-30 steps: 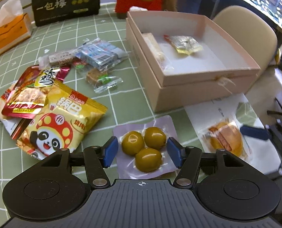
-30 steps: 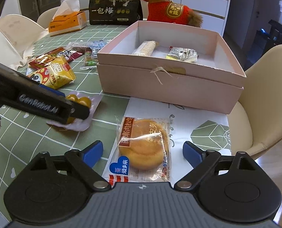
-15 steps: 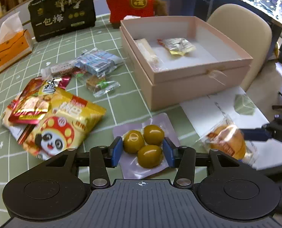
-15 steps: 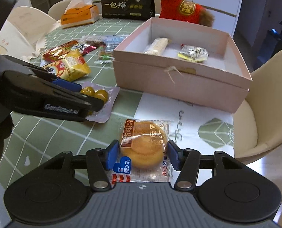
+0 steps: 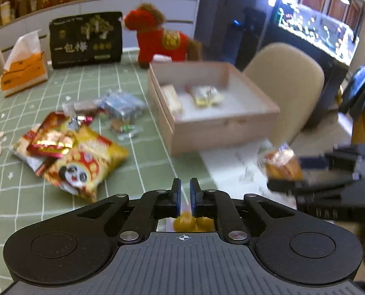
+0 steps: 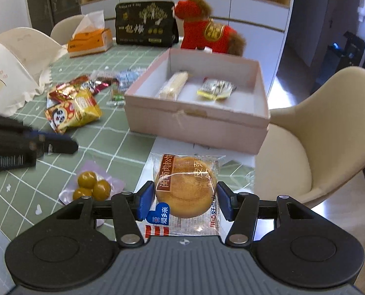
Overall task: Organize snacks
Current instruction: 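Lift the pastry with the right gripper while the left gripper lifts from the olive tray, then carry the pastry in the right gripper toward the pink box while the left carries the olive tray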
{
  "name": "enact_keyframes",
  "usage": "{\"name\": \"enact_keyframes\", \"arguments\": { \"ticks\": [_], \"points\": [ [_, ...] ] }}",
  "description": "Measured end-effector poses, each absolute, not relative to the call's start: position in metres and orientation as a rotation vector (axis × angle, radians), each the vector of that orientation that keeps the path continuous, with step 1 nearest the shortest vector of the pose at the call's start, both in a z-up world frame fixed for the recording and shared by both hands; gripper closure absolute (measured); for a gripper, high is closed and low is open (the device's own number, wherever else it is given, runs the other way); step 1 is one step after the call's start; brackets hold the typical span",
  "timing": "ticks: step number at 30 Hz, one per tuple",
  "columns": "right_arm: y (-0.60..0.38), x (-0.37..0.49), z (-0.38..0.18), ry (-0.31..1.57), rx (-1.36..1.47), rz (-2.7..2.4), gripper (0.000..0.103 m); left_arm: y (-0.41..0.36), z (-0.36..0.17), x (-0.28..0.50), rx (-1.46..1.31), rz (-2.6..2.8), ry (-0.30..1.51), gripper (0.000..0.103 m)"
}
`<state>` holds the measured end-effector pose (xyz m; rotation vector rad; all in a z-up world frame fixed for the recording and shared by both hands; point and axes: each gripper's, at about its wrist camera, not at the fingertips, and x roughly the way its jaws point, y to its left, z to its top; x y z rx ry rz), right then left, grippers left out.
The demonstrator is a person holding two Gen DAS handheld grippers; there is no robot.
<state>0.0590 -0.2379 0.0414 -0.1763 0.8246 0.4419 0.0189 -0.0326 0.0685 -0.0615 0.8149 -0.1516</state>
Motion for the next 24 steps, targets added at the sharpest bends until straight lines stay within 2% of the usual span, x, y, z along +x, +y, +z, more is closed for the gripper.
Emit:
{"name": "enact_keyframes", "arguments": {
  "ticks": [4,11,14,16,20,21,24],
  "points": [
    [-0.239,0.052,0.04,0.825,-0.179,0.449,0.048,-0.032,0.062,0.026,-0.119,-0.172,0.89,0.088],
    [-0.234,0.047,0.019,0.878,-0.175,0.455,0.048,-0.06,0.029,0.014,0.022,-0.173,1.007,0.083],
    [-0.235,0.046,0.015,0.89,-0.158,0.444,0.048,-0.071,0.021,0.012,0.074,-0.19,1.015,0.067],
    [-0.236,0.046,0.013,0.897,-0.147,0.437,0.048,-0.074,0.02,0.011,0.09,-0.206,1.003,0.063],
    [-0.238,0.043,0.009,0.91,-0.148,0.433,0.048,-0.072,0.018,0.013,0.064,-0.192,1.009,0.062],
    [-0.238,0.042,0.009,0.91,-0.151,0.434,0.048,-0.07,0.012,0.016,0.046,-0.178,1.058,0.062],
    [-0.238,0.039,0.009,0.908,-0.151,0.433,0.048,-0.067,0.012,0.014,0.013,-0.174,1.03,0.06]
  ]
}}
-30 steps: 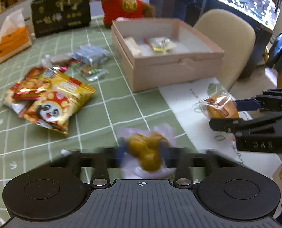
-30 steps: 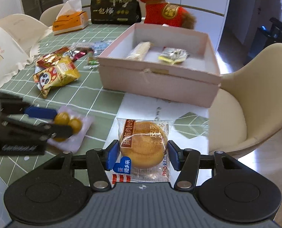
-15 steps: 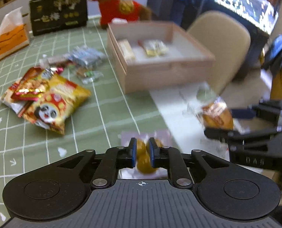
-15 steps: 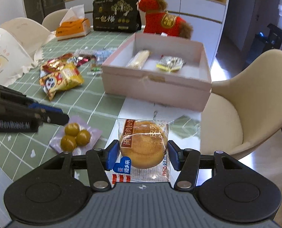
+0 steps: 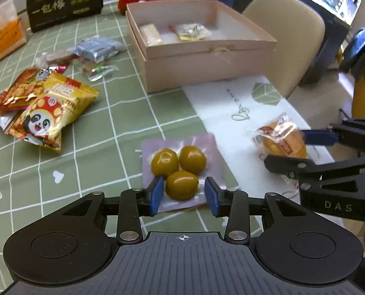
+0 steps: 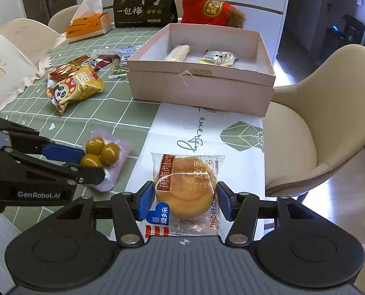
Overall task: Organize snacks
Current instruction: 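Carry the pastry in the right gripper toward the pink box while the left carries the olive tray, then lower the pastry into the pink box and open the right gripper while the left releases the olive tray inside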
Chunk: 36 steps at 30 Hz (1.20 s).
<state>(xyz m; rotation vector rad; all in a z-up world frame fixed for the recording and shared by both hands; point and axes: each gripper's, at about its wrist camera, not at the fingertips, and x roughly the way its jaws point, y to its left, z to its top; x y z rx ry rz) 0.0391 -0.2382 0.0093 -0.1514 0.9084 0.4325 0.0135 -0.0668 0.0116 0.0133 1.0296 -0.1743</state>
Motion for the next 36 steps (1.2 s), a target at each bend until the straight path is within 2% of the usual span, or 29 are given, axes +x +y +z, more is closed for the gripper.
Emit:
{"name": "enact_keyframes", "arguments": {
  "ticks": [7,8,16,23,29,32,34,36],
  "points": [
    [-0.241,0.037,0.014,0.897,-0.149,0.428,0.048,-0.067,0.011,0.011,-0.006,-0.146,1.002,0.061],
    [-0.242,0.037,0.015,0.893,-0.148,0.426,0.048,-0.068,0.012,0.009,0.011,-0.137,0.996,0.069],
    [-0.252,0.041,0.033,0.85,-0.144,0.411,0.048,-0.068,0.026,0.005,-0.015,-0.158,0.946,0.07],
    [-0.267,0.052,0.073,0.766,-0.11,0.423,0.048,-0.064,0.094,0.008,-0.099,-0.213,0.736,0.07],
    [-0.274,0.06,0.096,0.694,-0.095,0.369,0.048,-0.066,0.161,0.072,-0.11,-0.269,0.583,0.069],
    [-0.277,0.06,0.096,0.702,-0.081,0.357,0.048,-0.07,0.159,0.12,-0.146,-0.27,0.674,0.069],
    [-0.278,0.059,0.095,0.709,-0.085,0.35,0.048,-0.068,0.139,0.149,-0.226,-0.258,0.805,0.071],
    [-0.281,0.06,0.092,0.72,-0.087,0.338,0.048,-0.062,0.116,0.161,-0.303,-0.288,0.855,0.071]
  ]
}}
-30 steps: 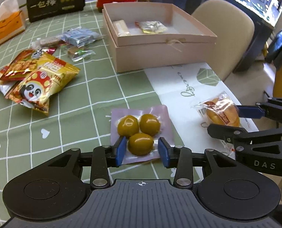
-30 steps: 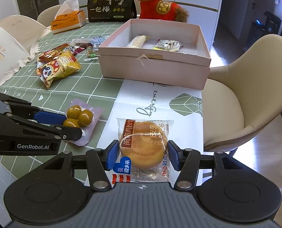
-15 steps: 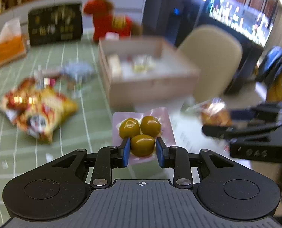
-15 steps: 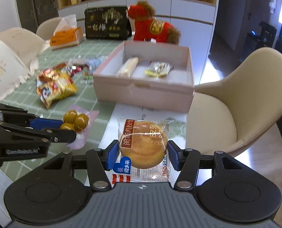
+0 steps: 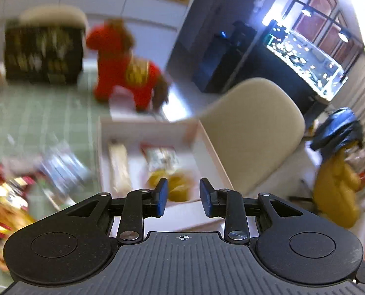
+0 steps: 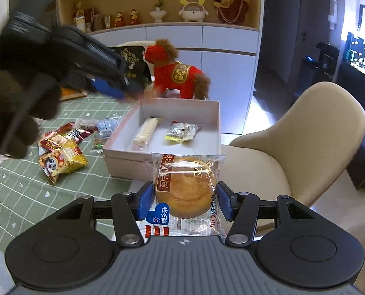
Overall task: Organize snacks
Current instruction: 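Lower the pastry into the pink box and open the right gripper while the left releases the olive tray inside, then move the right gripper to the snack pile and grasp the brown biscuit packet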
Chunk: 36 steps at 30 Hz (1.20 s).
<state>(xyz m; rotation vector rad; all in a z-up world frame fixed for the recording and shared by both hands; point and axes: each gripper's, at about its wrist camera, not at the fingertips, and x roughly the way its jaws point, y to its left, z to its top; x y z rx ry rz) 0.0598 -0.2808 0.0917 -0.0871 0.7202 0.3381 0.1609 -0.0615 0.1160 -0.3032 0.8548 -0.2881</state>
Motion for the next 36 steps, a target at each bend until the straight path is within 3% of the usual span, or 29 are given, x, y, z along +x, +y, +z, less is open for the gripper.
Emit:
{"name": "enact_keyframes", "arguments": {
  "ticks": [6,13,16,20,28,36],
  "points": [
    [-0.283,0.077,0.088,0.771,-0.066,0.338,0.048,-0.022,0.085,0.119,-0.456,-0.189,0.835,0.071],
    [-0.268,0.146,0.153,0.689,0.009,0.43,0.047,0.02,0.07,0.062,-0.462,-0.056,0.882,0.071],
    [-0.256,0.183,0.165,0.732,0.037,0.437,0.027,0.033,0.064,0.039,-0.456,-0.012,0.896,0.071],
    [-0.242,0.2,0.171,0.739,0.058,0.456,0.027,0.042,0.052,0.016,-0.409,0.035,0.933,0.071],
    [-0.161,0.204,0.147,0.816,-0.041,0.587,0.026,0.069,0.058,0.014,-0.423,0.091,0.922,0.071],
    [-0.015,0.27,0.085,0.977,-0.211,0.625,0.026,0.088,0.074,0.01,-0.304,0.061,0.898,0.071]
  ]
}}
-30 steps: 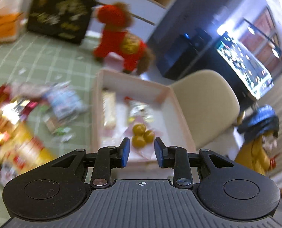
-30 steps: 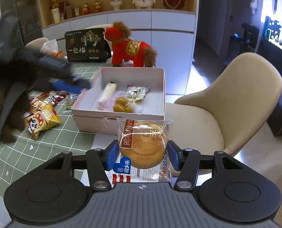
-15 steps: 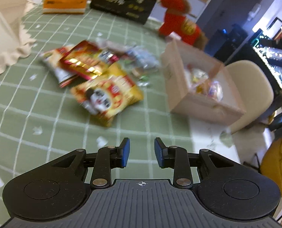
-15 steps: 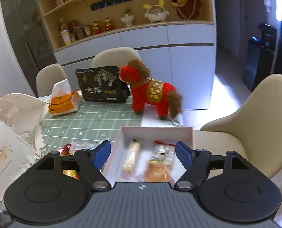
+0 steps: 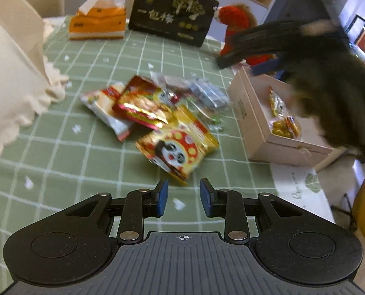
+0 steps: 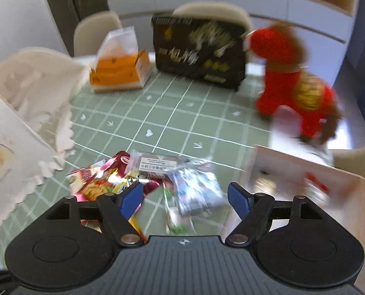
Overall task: Organize snacks
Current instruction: 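Move the right gripper to the snack pile and grasp the brown biscuit packet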
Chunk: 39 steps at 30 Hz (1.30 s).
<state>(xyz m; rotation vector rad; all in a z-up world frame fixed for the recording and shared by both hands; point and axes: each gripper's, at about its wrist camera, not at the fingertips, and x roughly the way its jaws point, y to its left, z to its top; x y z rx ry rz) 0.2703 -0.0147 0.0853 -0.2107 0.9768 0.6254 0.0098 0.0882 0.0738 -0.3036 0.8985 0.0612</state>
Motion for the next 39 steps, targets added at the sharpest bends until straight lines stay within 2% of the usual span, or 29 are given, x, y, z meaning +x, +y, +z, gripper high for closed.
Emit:
{"name": "enact_keyframes", "arguments": {
  "ticks": [5,12,14,19,20,25,32,34,39],
  "points": [
    [0.03,0.303,0.044,1.025,-0.325,0.521,0.027,0.111,0.075,0.007,-0.339,0.069,0.871,0.071],
    [0.034,0.323,0.023,1.135,-0.275,0.505,0.027,0.131,0.055,-0.008,-0.48,0.076,0.892,0.071],
    [0.036,0.31,0.026,1.15,-0.293,0.546,0.033,0.134,0.051,-0.008,-0.505,0.085,0.899,0.071],
    [0.028,0.255,0.034,1.148,-0.362,0.643,0.042,0.134,0.049,-0.004,-0.516,0.094,0.899,0.071],
    [0.025,0.247,0.035,1.153,-0.357,0.666,0.046,0.133,0.05,-0.003,-0.512,0.095,0.898,0.071],
    [-0.001,0.213,0.045,1.197,-0.264,0.785,0.052,0.127,0.053,0.001,-0.495,0.112,0.897,0.071],
    [-0.001,0.25,0.063,1.021,-0.262,0.712,0.051,0.116,0.058,0.009,-0.471,0.096,0.93,0.071],
    [0.014,0.27,0.055,1.01,-0.276,0.692,0.046,0.113,0.058,0.008,-0.458,0.07,0.947,0.071],
    [0.06,0.3,0.021,1.043,-0.364,0.641,0.045,0.115,0.058,-0.005,-0.438,0.052,0.975,0.071]
  ]
}}
